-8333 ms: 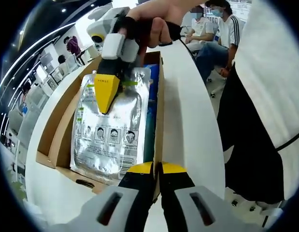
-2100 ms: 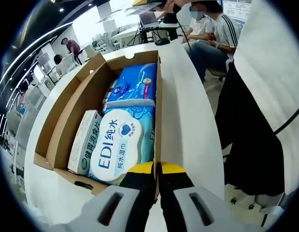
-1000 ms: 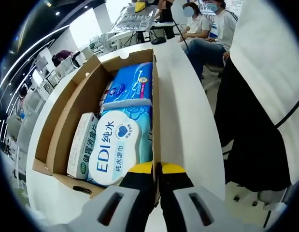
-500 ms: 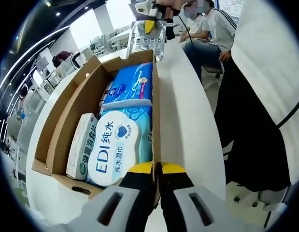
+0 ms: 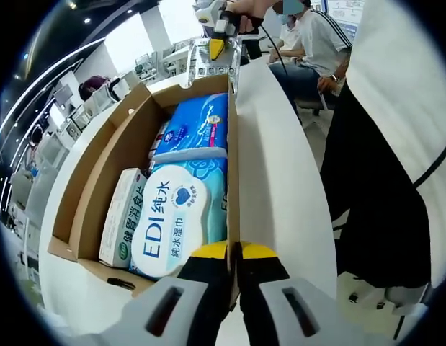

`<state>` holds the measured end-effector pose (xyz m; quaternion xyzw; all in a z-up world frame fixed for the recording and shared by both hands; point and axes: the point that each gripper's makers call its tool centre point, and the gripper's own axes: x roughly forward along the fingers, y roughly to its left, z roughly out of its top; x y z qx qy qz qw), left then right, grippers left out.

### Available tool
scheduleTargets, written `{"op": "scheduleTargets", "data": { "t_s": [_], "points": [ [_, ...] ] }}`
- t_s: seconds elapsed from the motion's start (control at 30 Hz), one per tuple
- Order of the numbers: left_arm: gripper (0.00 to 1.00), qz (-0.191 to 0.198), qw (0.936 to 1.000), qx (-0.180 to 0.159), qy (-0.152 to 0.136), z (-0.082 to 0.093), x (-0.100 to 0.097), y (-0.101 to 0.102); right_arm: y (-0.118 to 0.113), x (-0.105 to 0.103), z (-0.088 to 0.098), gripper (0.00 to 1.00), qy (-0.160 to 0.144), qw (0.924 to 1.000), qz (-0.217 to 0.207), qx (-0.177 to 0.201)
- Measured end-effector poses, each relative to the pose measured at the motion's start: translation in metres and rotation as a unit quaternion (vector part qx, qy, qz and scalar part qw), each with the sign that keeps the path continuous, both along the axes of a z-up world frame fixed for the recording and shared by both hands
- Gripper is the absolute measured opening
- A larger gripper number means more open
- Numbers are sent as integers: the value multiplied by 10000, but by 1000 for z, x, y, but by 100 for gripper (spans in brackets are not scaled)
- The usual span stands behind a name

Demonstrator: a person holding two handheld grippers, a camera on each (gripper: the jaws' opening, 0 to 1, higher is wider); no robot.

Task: Operate the shoe box by opening the lid, removing the specified soft item, and placing it in the target area until the item is outside and the box remains undamaged.

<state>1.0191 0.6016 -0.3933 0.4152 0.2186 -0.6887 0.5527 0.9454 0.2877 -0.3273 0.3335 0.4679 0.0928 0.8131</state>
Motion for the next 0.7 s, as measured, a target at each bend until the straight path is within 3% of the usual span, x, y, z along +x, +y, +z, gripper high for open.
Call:
{"op": "scheduleTargets", "data": {
  "t_s": [0.43,0.47,0.53,0.63,0.7],
  "points": [
    [2,-4,10000,20,34,2,-1,-1,0,11,-8,0,64,10000,15,25],
    [2,-1,10000,19,30,2,-1,-1,-1,12,-11,0,48,10000,12,-39],
    [2,15,10000,17,27,2,0,0,-9,12,-24,0,21,9986,117,-521],
    [3,28,10000,29,28,2,-1,-1,2,9,-29,0,227,9988,113,-418],
    [3,42,10000,35,33,1,0,0,-4,7,-36,0,255,9984,81,-507]
  ]
}}
